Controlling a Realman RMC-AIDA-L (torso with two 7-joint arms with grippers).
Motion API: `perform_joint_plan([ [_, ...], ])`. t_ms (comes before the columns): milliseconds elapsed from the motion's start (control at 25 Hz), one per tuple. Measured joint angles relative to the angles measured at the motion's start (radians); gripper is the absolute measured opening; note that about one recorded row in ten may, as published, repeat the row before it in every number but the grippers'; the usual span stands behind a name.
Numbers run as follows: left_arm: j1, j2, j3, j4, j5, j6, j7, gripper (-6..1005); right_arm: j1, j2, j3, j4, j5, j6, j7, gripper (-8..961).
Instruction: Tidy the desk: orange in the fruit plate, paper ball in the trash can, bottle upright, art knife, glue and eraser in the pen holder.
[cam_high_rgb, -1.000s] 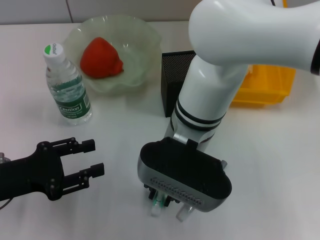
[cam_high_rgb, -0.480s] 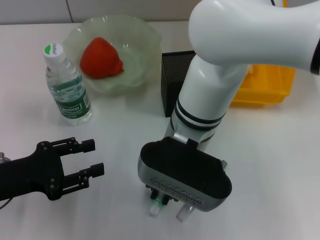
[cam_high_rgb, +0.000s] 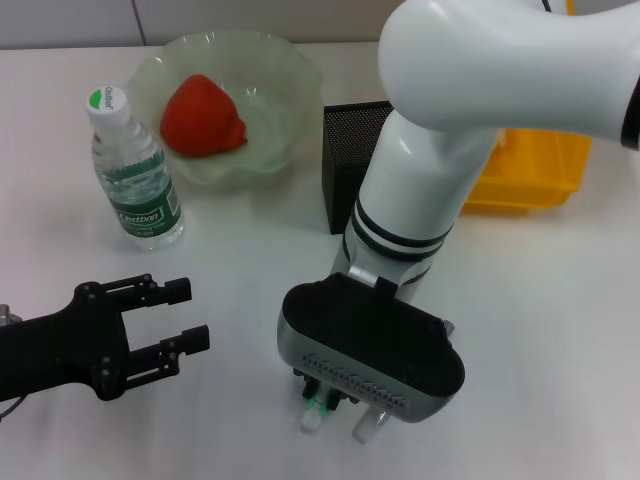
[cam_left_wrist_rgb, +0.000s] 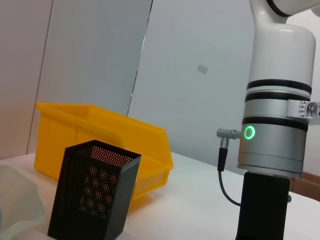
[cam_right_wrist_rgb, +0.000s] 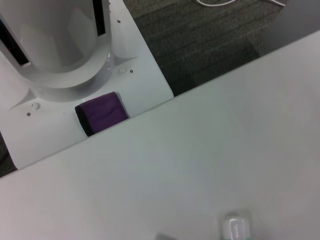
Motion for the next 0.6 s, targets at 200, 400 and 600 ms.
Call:
perform_joint_plan([
  [200, -0.001, -0.001, 0.0, 0.0, 0.0, 0.0, 0.0, 613, -0.002, 0.0, 0.0, 0.0, 0.001, -0.001, 0.0, 203],
  [400, -0.001, -0.002, 0.0, 0.0, 0.0, 0.0, 0.0, 614, -0.004, 0.0, 0.0, 0.0, 0.002, -0.002, 0.0, 203],
  [600, -0.001, -0.002, 0.0, 0.0, 0.0, 0.0, 0.0, 614, -0.006, 0.0, 0.0, 0.0, 0.002, -0.004, 0.0, 201],
])
